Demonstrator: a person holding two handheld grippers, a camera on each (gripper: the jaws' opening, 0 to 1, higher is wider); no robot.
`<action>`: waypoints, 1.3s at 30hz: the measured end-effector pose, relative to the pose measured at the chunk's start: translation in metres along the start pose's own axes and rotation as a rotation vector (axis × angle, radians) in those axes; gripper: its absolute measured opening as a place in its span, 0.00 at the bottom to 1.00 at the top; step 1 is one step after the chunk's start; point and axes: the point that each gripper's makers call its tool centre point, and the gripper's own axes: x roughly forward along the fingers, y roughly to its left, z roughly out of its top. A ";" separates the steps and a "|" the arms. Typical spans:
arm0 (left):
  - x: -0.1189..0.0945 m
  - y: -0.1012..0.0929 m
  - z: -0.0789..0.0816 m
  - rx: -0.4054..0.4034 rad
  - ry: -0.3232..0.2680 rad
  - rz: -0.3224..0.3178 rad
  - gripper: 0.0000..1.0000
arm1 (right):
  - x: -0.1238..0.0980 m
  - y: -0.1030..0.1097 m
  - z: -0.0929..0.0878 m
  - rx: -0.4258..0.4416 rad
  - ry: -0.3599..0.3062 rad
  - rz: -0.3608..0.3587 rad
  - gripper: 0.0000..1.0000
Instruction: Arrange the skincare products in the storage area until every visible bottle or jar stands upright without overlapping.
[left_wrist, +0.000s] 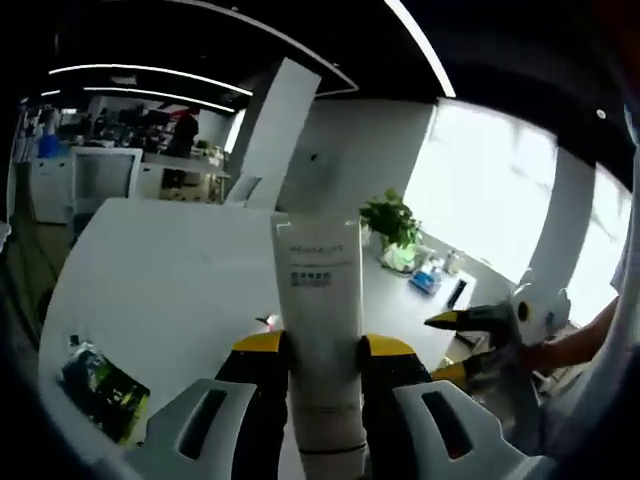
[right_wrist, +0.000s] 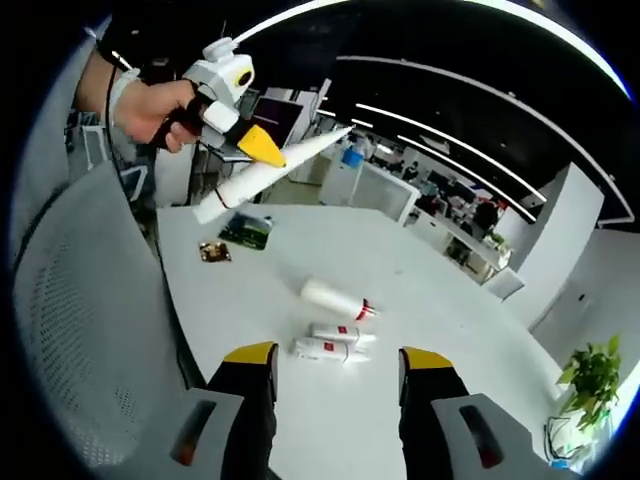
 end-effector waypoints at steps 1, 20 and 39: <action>-0.002 -0.002 -0.001 -0.009 -0.015 0.000 0.27 | 0.000 -0.001 0.001 -0.005 -0.001 -0.004 0.45; -0.037 -0.012 -0.028 -0.013 -0.068 0.054 0.28 | -0.002 0.002 0.004 -0.030 -0.014 0.002 0.45; -0.027 -0.036 -0.033 0.180 -0.044 -0.011 0.28 | 0.000 0.008 0.015 0.052 -0.047 0.049 0.49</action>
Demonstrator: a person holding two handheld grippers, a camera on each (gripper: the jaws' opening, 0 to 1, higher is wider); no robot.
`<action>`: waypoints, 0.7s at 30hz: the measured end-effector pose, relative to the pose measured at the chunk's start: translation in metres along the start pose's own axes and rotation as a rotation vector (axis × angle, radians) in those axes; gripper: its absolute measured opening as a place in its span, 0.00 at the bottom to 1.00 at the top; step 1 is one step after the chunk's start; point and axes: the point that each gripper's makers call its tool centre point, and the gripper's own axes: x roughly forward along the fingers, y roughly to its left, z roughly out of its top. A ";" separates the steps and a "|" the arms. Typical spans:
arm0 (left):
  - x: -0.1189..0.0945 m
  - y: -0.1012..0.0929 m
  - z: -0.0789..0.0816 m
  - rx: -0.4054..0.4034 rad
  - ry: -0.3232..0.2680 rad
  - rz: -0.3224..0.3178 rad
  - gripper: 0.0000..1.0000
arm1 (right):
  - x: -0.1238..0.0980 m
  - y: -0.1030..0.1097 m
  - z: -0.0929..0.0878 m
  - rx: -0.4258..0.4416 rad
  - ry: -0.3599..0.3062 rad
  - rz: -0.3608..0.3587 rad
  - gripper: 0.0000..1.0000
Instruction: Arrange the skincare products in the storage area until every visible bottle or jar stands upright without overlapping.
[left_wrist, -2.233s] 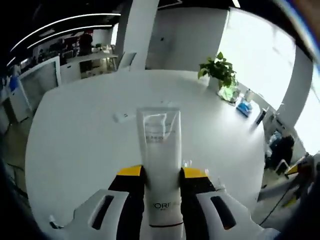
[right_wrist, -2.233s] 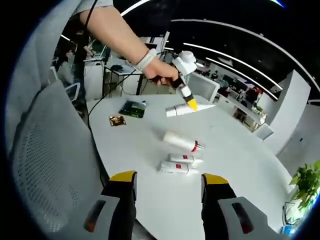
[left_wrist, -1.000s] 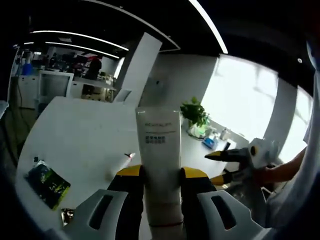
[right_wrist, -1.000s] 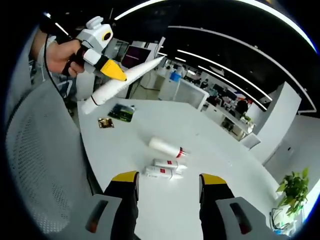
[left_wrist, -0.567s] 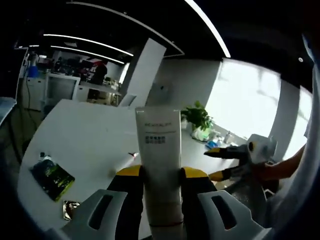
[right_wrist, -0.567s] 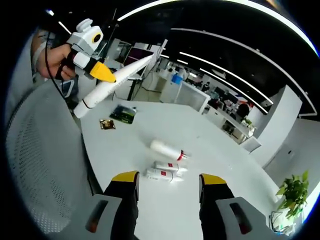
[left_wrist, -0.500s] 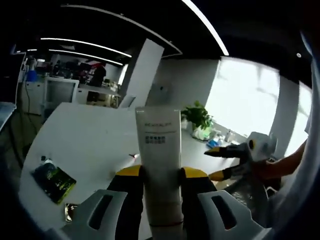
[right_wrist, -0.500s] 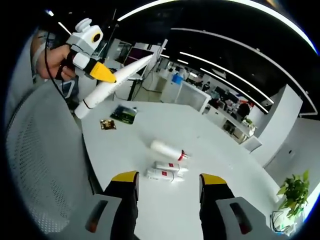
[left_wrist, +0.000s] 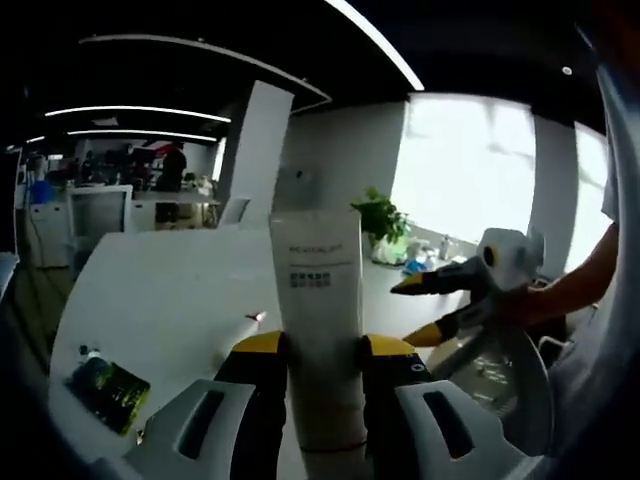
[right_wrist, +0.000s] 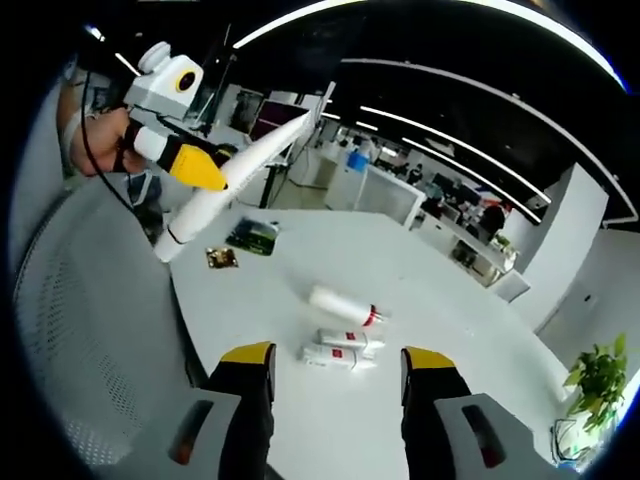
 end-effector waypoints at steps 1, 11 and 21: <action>-0.001 0.000 0.000 0.004 0.002 0.000 0.28 | 0.000 0.001 0.002 0.023 -0.005 0.005 0.50; -0.004 -0.006 -0.002 0.067 0.012 -0.022 0.28 | 0.000 0.060 0.112 0.509 -0.276 0.353 0.42; -0.005 -0.020 -0.010 0.154 0.045 -0.069 0.28 | 0.027 0.079 0.134 0.781 -0.269 0.454 0.28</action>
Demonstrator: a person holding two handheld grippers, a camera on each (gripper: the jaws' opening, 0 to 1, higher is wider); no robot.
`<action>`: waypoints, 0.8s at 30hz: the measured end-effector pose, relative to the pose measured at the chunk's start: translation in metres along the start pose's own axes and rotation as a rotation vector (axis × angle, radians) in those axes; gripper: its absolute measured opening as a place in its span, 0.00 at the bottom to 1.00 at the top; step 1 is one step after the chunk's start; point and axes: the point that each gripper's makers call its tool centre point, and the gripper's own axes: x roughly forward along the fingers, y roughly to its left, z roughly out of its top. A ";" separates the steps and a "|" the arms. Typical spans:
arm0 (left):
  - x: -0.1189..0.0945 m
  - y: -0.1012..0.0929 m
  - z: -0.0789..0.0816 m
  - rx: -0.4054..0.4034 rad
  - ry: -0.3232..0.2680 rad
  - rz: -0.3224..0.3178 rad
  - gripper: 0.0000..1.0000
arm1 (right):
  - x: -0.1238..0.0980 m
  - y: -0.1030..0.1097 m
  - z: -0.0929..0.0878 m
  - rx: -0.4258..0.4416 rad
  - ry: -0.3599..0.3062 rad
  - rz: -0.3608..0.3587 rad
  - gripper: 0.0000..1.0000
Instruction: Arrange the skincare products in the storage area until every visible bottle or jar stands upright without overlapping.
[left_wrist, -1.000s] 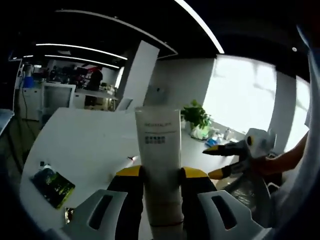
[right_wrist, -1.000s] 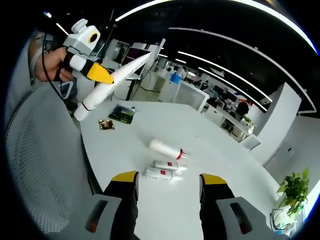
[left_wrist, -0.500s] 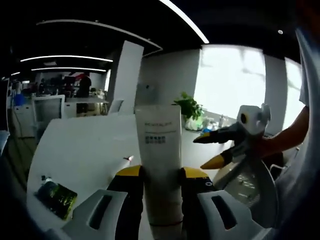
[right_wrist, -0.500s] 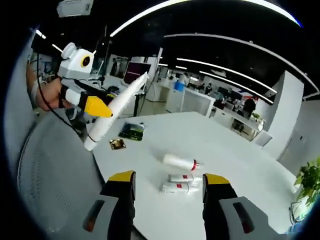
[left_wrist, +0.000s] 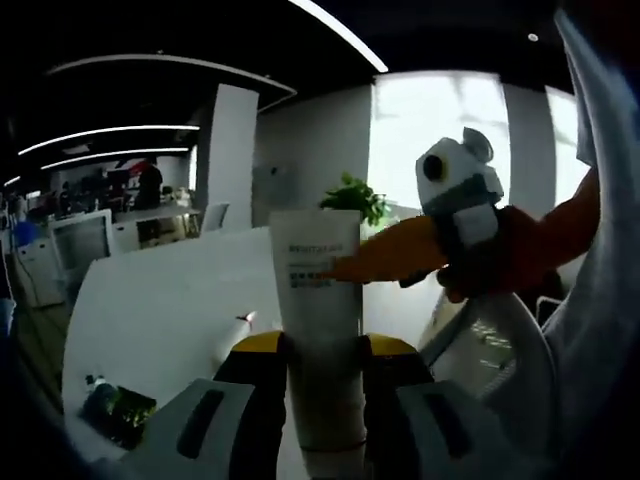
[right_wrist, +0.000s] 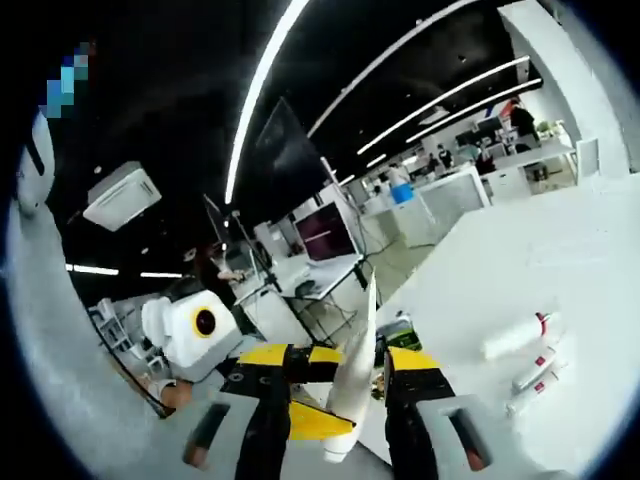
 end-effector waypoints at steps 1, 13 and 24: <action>0.000 0.000 0.000 0.000 0.002 -0.001 0.28 | 0.002 -0.001 -0.001 0.000 0.008 -0.003 0.23; 0.002 0.002 0.004 0.035 -0.030 0.019 0.31 | -0.001 -0.010 0.004 0.014 -0.001 -0.049 0.01; 0.001 -0.011 0.011 -0.096 -0.071 -0.095 0.31 | -0.012 0.005 0.005 -0.256 0.126 0.079 0.00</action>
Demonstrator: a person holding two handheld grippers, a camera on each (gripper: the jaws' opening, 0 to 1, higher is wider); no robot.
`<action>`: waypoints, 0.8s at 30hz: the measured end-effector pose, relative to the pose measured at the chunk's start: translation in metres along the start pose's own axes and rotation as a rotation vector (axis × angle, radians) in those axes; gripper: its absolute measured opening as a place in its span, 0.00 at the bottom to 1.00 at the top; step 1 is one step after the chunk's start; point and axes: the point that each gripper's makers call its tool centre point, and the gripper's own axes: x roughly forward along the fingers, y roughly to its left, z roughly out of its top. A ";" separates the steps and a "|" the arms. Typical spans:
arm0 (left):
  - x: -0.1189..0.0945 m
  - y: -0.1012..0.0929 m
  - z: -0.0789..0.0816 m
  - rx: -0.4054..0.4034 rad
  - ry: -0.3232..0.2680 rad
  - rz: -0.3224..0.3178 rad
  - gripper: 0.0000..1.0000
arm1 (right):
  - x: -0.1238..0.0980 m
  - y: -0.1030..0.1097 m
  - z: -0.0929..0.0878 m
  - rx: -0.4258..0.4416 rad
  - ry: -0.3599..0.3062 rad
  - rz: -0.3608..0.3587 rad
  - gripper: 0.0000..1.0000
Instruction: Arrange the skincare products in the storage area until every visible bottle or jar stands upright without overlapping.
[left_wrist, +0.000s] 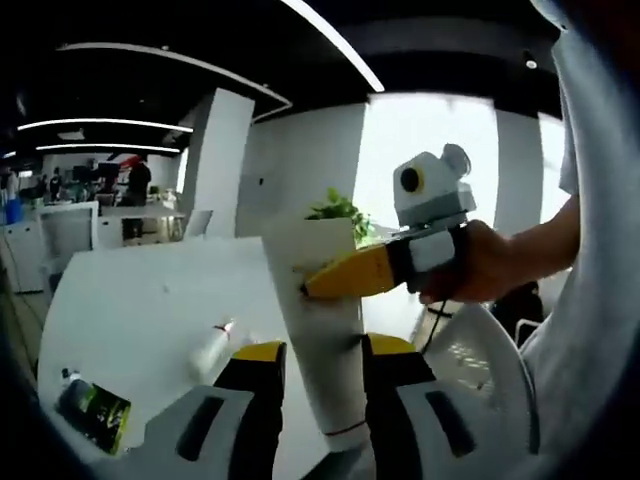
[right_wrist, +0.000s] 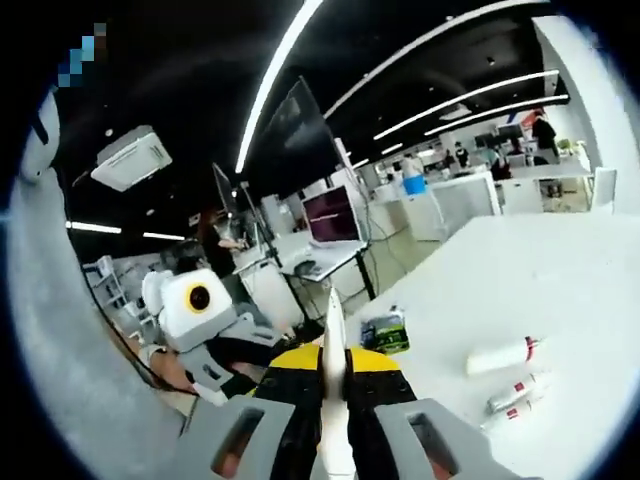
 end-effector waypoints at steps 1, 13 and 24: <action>0.000 -0.001 -0.001 0.000 0.005 -0.008 0.32 | -0.001 0.001 0.002 -0.014 -0.003 0.014 0.00; -0.002 -0.034 0.005 -0.042 -0.025 -0.201 0.35 | -0.015 0.055 0.016 -0.083 0.006 0.410 0.00; -0.010 -0.053 0.007 -0.079 -0.030 -0.335 0.21 | -0.020 0.068 0.021 -0.090 -0.061 0.482 0.00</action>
